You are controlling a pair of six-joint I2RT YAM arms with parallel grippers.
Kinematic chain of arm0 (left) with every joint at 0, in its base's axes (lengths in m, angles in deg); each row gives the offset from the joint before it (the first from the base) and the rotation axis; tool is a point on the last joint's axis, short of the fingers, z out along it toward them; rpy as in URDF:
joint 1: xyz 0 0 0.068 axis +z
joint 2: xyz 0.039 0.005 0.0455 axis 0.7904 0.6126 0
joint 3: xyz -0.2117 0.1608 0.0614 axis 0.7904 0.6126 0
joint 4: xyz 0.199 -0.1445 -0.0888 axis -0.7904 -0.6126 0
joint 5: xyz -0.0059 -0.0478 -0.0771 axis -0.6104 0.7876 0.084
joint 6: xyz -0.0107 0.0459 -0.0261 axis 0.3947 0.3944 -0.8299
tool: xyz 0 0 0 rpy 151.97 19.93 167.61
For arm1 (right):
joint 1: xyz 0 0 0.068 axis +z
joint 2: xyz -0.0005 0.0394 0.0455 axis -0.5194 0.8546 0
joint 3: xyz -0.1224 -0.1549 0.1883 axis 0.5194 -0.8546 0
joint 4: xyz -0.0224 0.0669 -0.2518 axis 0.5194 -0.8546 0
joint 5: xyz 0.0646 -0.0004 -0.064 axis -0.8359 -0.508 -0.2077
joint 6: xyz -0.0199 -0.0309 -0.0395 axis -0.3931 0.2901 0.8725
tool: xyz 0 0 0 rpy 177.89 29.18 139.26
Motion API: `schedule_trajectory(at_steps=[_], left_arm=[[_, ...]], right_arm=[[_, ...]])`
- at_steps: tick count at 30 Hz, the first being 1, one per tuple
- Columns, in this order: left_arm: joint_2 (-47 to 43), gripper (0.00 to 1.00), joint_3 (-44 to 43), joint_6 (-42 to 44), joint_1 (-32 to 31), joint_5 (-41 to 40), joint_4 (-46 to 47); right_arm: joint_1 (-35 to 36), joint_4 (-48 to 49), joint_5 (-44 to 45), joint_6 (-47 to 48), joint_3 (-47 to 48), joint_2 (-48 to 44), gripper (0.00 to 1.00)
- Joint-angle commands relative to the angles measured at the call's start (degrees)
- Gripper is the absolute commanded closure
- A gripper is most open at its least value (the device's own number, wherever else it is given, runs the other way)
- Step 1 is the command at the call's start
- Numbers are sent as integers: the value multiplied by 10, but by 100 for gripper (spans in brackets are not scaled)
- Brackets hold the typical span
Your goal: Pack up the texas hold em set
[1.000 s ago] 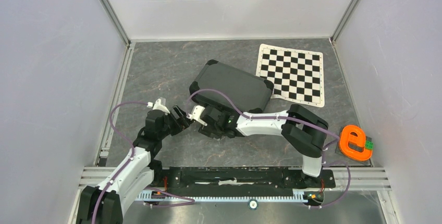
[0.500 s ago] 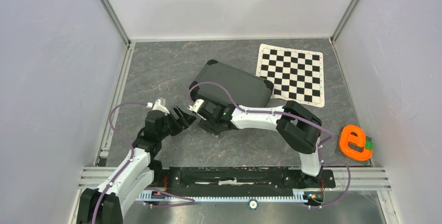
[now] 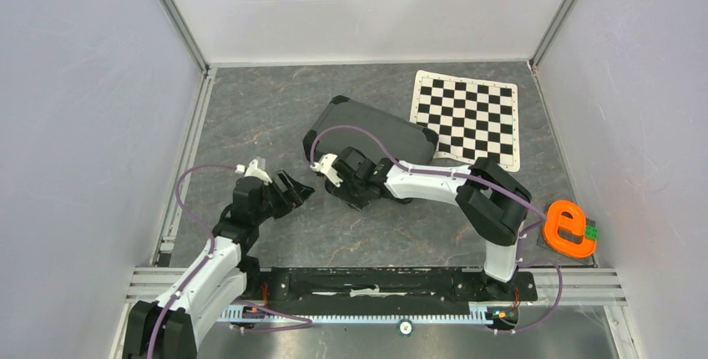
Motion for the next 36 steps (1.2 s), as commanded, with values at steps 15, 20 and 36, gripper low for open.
schedule_trajectory(at_steps=[15, 20, 36], left_arm=[[-8, 15, 2, 2, 4, 26, 22], [21, 19, 8, -3, 4, 53, 54], [152, 34, 13, -20, 4, 93, 179]], right_arm=[[-46, 3, -90, -35, 89, -124, 100], [-64, -3, -140, -50, 123, -123, 100], [-59, -34, -141, -34, 151, -109, 100]])
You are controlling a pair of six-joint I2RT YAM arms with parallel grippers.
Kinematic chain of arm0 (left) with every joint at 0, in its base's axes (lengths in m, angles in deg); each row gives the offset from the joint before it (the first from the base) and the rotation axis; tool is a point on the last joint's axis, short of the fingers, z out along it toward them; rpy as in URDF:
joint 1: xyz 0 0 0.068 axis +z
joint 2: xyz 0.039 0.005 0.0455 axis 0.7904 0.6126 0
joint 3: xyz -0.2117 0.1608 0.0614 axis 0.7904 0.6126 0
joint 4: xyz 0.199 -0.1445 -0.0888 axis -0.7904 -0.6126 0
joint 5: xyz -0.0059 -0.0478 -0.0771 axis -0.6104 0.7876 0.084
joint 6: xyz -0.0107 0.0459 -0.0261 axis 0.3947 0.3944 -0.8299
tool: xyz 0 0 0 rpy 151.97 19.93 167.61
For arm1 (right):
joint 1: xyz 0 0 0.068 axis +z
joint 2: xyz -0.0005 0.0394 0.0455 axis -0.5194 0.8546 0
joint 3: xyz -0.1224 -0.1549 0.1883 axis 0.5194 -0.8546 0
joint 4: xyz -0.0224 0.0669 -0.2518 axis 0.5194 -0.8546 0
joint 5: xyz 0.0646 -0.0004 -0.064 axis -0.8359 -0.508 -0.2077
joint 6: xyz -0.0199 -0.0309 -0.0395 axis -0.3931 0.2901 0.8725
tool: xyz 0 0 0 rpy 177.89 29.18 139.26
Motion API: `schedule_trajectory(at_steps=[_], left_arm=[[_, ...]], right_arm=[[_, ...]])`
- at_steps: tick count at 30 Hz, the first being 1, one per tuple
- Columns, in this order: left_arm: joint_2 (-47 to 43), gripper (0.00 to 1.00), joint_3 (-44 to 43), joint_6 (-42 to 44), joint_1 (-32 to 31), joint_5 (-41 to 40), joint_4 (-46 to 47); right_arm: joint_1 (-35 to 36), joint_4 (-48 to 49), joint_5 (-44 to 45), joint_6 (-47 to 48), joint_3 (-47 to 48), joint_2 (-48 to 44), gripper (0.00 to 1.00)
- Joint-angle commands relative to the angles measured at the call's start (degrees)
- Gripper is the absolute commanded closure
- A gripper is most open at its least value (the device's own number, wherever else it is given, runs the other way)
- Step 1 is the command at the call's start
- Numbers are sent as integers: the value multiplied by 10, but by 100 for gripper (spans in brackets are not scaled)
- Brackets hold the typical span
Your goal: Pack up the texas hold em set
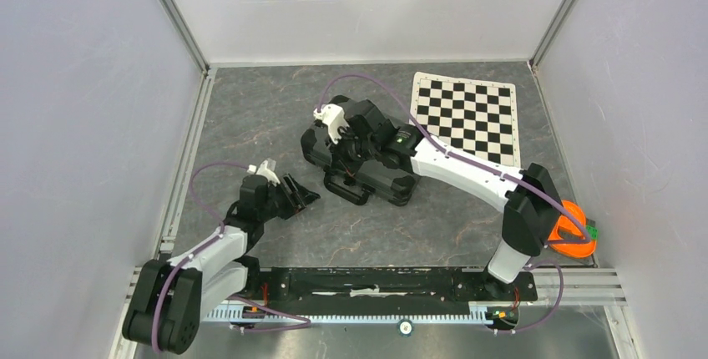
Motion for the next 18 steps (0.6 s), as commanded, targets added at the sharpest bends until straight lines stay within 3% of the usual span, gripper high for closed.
schedule_trajectory(at_steps=[1, 4, 7, 11, 13, 18], left_arm=[[32, 35, -11, -14, 4, 22, 58], [33, 35, -11, -16, 4, 15, 61], [32, 35, -17, -18, 4, -3, 56], [89, 41, -40, -31, 11, 18, 93], [120, 41, -51, -34, 11, 20, 117], [200, 39, -78, -19, 11, 36, 178]], right_arm=[[15, -26, 17, 25, 30, -4, 95], [59, -60, 109, 53, 30, 4, 73], [76, -48, 144, 38, -14, 7, 56], [87, 15, 157, 7, -102, -13, 19], [88, 43, 165, -3, -139, -31, 14], [87, 64, 204, -2, -179, -84, 15]])
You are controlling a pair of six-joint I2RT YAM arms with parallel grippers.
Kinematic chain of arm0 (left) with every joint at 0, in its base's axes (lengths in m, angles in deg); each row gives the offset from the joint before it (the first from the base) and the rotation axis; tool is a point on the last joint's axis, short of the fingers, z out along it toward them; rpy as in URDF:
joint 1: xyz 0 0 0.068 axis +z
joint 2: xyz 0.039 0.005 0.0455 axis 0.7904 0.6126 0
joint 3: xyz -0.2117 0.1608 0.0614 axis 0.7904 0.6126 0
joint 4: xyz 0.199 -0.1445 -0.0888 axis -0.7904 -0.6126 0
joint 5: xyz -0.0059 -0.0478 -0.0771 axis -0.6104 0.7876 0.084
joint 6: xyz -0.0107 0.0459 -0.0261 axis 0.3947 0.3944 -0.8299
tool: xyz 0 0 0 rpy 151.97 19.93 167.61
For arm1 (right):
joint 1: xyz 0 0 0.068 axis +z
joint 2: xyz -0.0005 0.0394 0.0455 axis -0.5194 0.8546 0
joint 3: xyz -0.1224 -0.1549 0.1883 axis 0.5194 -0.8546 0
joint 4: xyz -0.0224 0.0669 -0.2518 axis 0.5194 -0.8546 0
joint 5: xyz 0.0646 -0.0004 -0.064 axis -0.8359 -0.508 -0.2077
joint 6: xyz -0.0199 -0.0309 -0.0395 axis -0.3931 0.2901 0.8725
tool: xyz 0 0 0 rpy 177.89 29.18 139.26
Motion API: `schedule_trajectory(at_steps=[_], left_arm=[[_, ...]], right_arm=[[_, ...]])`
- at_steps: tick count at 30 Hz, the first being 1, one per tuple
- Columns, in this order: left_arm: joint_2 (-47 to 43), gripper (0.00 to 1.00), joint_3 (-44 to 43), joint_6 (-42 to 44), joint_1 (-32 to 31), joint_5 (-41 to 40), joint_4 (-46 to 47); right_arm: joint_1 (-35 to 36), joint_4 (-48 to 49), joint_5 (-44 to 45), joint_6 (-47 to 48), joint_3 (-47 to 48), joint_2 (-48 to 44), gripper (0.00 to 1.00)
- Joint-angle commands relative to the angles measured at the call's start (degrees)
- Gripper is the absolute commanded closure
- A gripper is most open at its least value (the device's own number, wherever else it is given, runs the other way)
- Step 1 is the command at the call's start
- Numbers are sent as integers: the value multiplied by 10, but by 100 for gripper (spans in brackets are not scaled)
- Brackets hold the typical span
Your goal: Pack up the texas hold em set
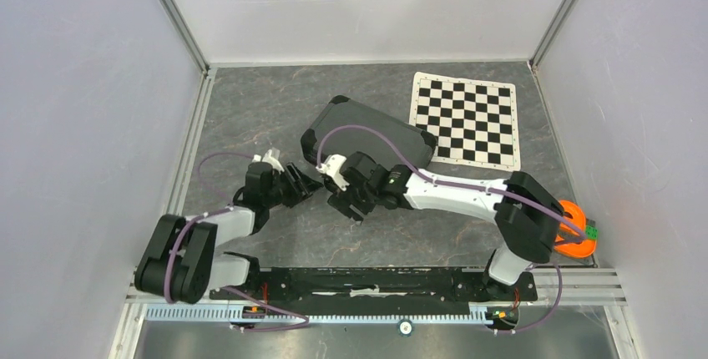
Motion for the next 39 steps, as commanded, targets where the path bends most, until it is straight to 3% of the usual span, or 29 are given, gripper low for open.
schedule_trajectory(at_steps=[1, 2, 7, 10, 11, 16, 21, 26, 30, 32, 35, 39], left_arm=[[64, 39, -32, 4, 3, 35, 106], [79, 39, -33, 4, 3, 41, 125], [140, 68, -49, -14, 3, 28, 162], [151, 95, -46, -16, 3, -3, 168], [153, 98, -53, -13, 3, -15, 152], [179, 98, -88, -5, 2, -30, 125], [259, 98, -139, -6, 2, 29, 139], [320, 98, -135, -57, 2, 118, 240], [341, 98, -111, -109, 3, 200, 329], [339, 98, -94, -136, 2, 225, 374], [326, 98, -74, -190, 2, 249, 451], [341, 98, -64, -313, -1, 271, 635]], right_arm=[[-2, 62, 59, -11, -24, -91, 16], [-2, 66, 66, -11, -36, -102, 17], [-2, 98, 100, -16, -105, -176, 21], [-2, 115, 100, -14, -137, -226, 21], [-2, 118, 102, -12, -143, -241, 21], [-28, 98, 146, 1, -154, -272, 25], [-119, 100, 80, 6, -154, -280, 29], [-162, 96, 60, 5, -103, -213, 43], [-172, 105, 66, -1, -98, -172, 68], [-175, 105, 52, 1, -106, -155, 76], [-176, 106, 34, 5, -122, -145, 79], [-179, 106, 9, 10, -126, -140, 81]])
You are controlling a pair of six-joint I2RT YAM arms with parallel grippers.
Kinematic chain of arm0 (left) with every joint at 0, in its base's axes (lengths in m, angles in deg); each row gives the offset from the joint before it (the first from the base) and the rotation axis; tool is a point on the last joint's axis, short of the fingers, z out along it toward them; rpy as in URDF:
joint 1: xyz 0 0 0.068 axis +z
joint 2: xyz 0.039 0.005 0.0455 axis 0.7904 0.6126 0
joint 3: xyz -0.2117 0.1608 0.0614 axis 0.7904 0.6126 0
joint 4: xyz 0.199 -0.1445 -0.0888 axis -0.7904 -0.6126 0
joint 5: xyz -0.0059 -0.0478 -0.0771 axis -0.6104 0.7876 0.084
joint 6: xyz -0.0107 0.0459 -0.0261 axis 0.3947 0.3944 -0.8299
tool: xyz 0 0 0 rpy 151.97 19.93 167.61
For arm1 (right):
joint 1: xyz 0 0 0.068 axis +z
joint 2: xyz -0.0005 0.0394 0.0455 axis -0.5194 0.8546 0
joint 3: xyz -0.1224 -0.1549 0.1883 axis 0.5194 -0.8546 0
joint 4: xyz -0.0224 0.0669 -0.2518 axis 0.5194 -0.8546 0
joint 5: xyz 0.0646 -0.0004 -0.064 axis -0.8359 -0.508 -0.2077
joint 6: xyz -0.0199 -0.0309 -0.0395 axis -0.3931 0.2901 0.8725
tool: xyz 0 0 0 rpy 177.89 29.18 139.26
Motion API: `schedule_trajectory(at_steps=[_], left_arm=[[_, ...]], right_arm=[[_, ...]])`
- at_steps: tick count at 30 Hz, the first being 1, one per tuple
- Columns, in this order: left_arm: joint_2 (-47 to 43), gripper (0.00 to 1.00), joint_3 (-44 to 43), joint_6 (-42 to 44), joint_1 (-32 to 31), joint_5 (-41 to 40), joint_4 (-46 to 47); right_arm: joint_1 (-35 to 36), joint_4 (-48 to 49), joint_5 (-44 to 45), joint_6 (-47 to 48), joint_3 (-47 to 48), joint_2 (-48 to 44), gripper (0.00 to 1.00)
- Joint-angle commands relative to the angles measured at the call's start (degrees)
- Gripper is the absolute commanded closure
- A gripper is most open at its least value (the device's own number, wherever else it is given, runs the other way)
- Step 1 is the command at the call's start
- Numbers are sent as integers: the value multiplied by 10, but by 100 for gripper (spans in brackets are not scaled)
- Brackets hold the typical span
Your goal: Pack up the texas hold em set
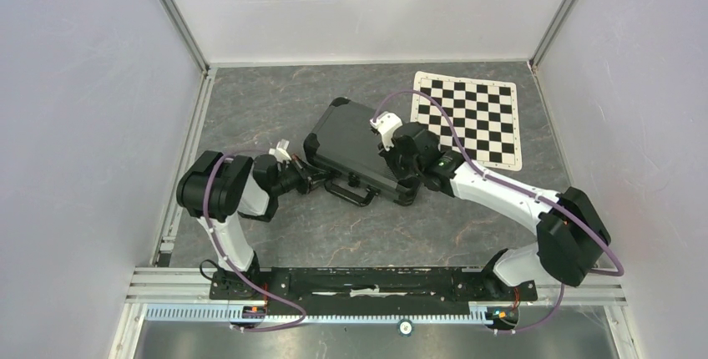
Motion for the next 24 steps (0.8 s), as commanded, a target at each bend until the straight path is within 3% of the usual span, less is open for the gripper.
schedule_trajectory(at_steps=[1, 6, 11, 15, 19, 24], left_arm=[[12, 98, 3, -166, -18, 102, 261], [43, 98, -12, -169, -21, 101, 272], [25, 98, -4, -168, -21, 96, 272], [7, 98, -3, -181, -24, 88, 272], [8, 98, -5, -183, -27, 86, 272], [8, 98, -2, -188, -27, 85, 272]], right_arm=[[-5, 1, -40, 9, -7, 12, 82], [-6, 1, -105, 21, 6, 30, 76], [2, -10, -192, 81, 13, 38, 30], [56, -50, -137, 131, 40, 57, 11], [111, -52, -20, 144, 50, 80, 4], [147, -55, -16, 156, 53, 94, 2]])
